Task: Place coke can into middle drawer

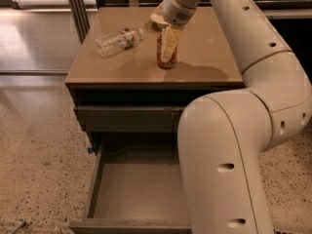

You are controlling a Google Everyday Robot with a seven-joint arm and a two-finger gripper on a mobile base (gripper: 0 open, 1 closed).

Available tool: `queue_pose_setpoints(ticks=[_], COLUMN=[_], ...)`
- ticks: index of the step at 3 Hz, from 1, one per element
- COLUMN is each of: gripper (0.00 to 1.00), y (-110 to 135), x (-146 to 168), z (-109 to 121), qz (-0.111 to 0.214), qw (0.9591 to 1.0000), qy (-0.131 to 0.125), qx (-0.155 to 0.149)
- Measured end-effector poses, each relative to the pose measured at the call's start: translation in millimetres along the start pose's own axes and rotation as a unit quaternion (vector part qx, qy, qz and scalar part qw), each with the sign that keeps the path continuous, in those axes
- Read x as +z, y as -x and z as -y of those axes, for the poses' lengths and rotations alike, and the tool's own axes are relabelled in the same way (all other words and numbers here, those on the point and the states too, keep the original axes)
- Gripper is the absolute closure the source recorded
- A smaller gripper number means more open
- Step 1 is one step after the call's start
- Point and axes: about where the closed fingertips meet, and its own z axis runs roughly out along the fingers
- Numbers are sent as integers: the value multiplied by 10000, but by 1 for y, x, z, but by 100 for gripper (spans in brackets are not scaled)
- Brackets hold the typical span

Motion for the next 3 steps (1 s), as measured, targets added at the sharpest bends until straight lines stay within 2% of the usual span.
queue_pose_setpoints(ticks=[1,2,3], gripper=[0,0,13], y=[-19,-19,-19], x=[-11,-11,-11], z=[1,1,1], qz=[-258,-258,-258], qw=[9993,9993,9993], qy=[-137,-137,-137], qx=[247,247,247])
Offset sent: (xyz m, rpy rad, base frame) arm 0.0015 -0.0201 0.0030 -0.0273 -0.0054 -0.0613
